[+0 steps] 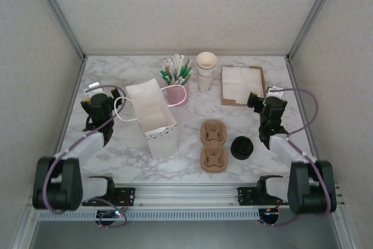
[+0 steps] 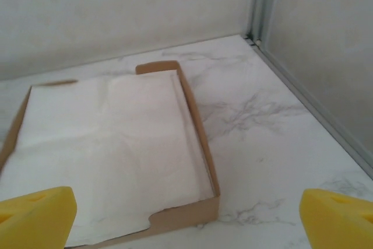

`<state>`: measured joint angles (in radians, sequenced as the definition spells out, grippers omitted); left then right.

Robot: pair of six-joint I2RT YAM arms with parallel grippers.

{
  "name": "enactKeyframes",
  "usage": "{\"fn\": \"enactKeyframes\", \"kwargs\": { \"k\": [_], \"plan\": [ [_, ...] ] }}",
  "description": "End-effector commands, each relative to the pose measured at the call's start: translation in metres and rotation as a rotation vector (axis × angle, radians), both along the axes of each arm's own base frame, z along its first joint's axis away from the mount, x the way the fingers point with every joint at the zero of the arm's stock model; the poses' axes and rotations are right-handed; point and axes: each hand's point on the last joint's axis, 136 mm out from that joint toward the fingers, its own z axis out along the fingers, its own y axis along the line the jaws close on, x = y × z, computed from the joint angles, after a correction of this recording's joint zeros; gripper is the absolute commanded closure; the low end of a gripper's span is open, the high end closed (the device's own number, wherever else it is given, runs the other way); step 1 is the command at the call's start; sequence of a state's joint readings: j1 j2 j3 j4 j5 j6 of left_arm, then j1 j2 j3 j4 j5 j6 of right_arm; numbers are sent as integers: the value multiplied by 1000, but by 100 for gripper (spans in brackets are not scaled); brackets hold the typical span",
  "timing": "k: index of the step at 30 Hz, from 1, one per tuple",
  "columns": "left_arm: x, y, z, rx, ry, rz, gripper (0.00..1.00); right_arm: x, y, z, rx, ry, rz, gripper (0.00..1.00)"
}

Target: Pack the takeout coffee

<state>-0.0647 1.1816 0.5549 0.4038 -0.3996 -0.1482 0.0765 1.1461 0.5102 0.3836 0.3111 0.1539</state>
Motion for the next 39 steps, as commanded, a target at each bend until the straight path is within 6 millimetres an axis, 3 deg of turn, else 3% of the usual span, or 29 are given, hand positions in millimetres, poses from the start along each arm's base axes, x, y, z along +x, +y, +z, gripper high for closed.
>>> {"fn": "enactKeyframes", "kwargs": {
  "k": [1, 4, 6, 11, 13, 19, 24, 27, 31, 39],
  "plan": [
    [-33, 17, 19, -91, 55, 150, 0, -32, -19, 6, 124, 125, -159, 1],
    [-75, 40, 50, -203, 41, 357, 0, -64, -37, 19, 268, 163, -348, 1],
    [-93, 46, 69, -278, 28, 416, 0, -74, -38, 34, 303, 175, -363, 1],
    [-75, -6, 109, -269, 93, 12, 0, -73, -8, 77, 422, 185, -213, 1],
    [-72, -18, 114, -266, 98, -67, 0, -68, 10, 94, 486, 204, -130, 1],
    [-71, -34, 105, -261, 84, -191, 0, -40, 69, 123, 710, 332, 88, 15],
    [-73, -28, 94, -287, 112, -133, 0, 4, 109, 135, 788, 338, 155, 31],
    [-73, -30, 93, -314, 101, -140, 0, 34, 130, 132, 842, 312, 167, 43],
    [-72, -33, 90, -327, 101, -152, 0, 71, 157, 127, 864, 281, 207, 46],
    [-74, -32, 88, -320, 103, -146, 0, 107, 196, 93, 888, 340, 206, 55]
  ]
}}
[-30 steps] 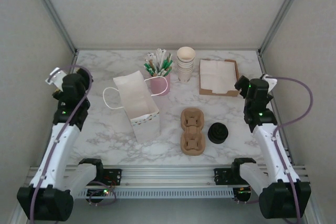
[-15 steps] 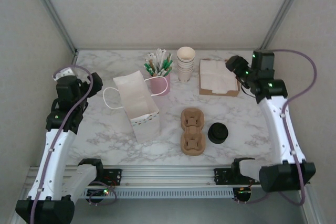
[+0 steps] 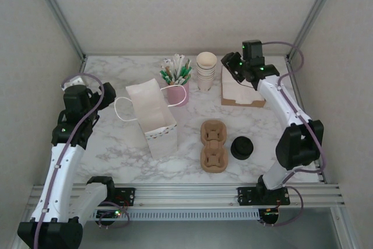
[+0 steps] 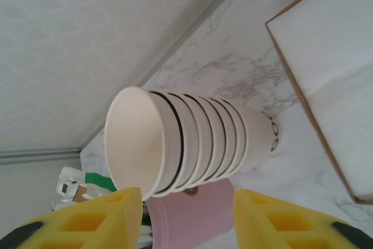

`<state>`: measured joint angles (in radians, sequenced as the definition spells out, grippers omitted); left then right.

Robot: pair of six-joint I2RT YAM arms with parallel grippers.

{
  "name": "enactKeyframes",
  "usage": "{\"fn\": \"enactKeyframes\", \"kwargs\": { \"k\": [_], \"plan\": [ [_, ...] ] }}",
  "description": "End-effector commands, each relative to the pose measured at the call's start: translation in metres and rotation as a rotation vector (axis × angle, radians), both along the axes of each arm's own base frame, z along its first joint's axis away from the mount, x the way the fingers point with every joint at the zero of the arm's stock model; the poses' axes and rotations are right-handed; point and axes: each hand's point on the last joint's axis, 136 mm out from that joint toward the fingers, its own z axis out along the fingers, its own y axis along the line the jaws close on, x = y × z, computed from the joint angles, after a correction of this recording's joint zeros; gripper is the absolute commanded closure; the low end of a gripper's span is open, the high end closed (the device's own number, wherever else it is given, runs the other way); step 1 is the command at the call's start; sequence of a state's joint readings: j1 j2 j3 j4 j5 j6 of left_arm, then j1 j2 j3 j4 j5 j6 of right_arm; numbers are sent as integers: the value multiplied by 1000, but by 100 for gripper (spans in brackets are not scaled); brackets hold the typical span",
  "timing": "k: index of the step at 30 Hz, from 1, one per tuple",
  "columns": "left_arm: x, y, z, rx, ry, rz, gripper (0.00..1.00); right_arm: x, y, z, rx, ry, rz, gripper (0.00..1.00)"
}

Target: Pack the takeout coffee

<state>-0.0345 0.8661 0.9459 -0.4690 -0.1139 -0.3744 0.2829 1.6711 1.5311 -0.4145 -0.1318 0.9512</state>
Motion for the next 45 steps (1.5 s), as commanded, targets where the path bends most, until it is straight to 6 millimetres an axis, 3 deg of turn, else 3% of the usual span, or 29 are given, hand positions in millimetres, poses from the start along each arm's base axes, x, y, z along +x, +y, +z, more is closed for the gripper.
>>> {"fn": "enactKeyframes", "kwargs": {
  "k": [1, 10, 18, 31, 45],
  "plan": [
    [-4, 1, -2, -19, -7, 6, 0, 16, 18, 12, 40, -42, -1, 55],
    [-2, 1, -5, -34, -3, 13, 0, 32, 31, -9, 30, -10, -16, 60],
    [-2, 0, -7, -40, 0, 10, 0, 42, 36, -18, 6, 10, -10, 70],
    [-2, 1, -8, -43, 4, 19, 0, 46, 40, -24, -18, 35, -13, 76],
    [-2, 1, -8, -46, 3, 22, 0, 43, 37, -21, -71, 40, 6, 97]
  ]
}}
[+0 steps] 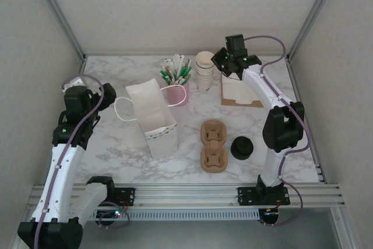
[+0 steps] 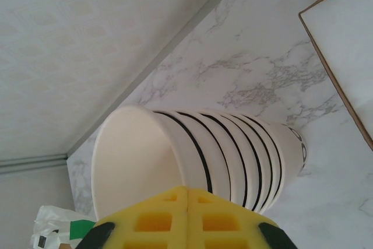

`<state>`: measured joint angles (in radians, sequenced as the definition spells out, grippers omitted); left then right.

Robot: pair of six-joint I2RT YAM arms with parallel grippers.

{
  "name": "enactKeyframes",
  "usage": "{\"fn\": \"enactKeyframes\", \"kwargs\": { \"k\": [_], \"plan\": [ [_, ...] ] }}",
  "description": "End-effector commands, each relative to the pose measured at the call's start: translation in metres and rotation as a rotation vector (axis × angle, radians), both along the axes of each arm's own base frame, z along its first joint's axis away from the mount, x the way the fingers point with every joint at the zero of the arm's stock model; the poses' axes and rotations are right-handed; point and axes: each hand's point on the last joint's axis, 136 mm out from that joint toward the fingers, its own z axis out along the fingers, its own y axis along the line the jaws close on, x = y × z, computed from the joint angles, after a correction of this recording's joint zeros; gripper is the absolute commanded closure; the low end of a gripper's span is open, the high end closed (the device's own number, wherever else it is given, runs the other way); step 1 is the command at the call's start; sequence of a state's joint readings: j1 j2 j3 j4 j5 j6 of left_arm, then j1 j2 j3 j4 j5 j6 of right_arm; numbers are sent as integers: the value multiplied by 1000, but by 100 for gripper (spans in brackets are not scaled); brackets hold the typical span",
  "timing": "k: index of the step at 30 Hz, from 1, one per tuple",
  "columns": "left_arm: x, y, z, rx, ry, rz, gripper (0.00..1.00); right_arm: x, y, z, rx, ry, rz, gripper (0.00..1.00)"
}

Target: Pack the takeout coffee

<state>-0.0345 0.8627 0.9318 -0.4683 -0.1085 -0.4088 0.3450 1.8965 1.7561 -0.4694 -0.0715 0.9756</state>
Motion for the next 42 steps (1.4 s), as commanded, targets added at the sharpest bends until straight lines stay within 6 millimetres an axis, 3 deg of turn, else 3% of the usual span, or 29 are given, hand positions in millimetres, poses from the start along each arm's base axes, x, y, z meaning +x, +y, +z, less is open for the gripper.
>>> {"fn": "enactKeyframes", "kwargs": {
  "k": [1, 9, 13, 17, 22, 27, 33, 38, 42],
  "plan": [
    [-1, 2, -3, -14, -3, 10, 0, 2, 0, 4, -41, -10, 11, 98],
    [-1, 3, -3, -12, -2, 13, 0, -2, -2, 31, -65, -63, 41, 100],
    [0, 3, -5, -12, 6, 14, 0, -8, 5, 70, -13, -149, 80, 100],
    [-1, 5, -5, -4, 7, 26, 0, -21, -3, 104, -25, -204, 76, 100],
    [-1, 7, -5, 2, 11, 33, 0, -43, -14, 146, -17, -288, 69, 100],
    [-3, 14, -6, 14, 15, 73, 0, -72, -22, 176, -9, -328, 81, 100],
    [-8, 24, 0, 69, 12, 116, 0, -122, -43, 183, -27, -302, 72, 100],
    [-18, 34, 0, 54, 13, 187, 0, -169, -58, 167, -19, -273, 72, 100],
    [-39, 42, -8, -11, 45, 284, 0, -207, -72, 146, -12, -241, 56, 100]
  ]
}}
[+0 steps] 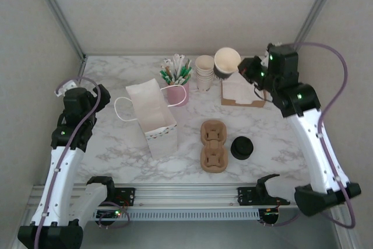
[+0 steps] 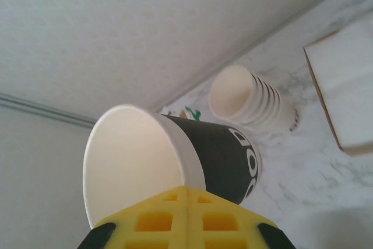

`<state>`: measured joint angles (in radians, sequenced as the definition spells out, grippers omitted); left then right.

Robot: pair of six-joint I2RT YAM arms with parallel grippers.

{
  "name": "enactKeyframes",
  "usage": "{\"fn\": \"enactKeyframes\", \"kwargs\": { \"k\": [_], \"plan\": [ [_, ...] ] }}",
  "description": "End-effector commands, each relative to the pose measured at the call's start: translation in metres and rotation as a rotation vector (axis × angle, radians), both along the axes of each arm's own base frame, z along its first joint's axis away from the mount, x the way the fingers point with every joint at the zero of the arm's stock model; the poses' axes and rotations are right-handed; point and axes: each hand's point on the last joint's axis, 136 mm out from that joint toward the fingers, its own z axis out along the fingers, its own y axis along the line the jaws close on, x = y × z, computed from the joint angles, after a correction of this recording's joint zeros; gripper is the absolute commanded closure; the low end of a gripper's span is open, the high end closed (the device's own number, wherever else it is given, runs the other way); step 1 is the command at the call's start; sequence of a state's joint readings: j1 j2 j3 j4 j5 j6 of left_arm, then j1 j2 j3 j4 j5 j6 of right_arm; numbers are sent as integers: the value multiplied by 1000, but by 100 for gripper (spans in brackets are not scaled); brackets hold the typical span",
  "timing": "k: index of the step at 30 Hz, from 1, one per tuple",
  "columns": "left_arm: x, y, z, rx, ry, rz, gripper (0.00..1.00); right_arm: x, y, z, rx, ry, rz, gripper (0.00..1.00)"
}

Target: Pack the takeout coffee

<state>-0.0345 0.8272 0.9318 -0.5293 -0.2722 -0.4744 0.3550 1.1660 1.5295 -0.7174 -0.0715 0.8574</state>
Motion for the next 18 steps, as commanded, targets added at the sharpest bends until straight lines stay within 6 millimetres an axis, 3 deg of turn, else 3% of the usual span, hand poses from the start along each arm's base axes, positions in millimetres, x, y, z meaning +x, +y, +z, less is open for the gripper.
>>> {"fn": "enactKeyframes", "kwargs": {
  "k": [1, 7, 12, 18],
  "plan": [
    [-27, 15, -10, -62, 41, 130, 0, -27, -10, -24, -3, 53, -18, 100],
    [-43, -5, -22, -233, 56, 97, 0, -60, 1, -67, 12, 133, 64, 100],
    [-52, -7, -47, -277, 84, 120, 7, -75, 28, -93, 4, 174, 161, 100],
    [-59, -3, -72, -279, 129, 159, 7, -94, 65, -116, -4, 220, 270, 100]
  ]
}}
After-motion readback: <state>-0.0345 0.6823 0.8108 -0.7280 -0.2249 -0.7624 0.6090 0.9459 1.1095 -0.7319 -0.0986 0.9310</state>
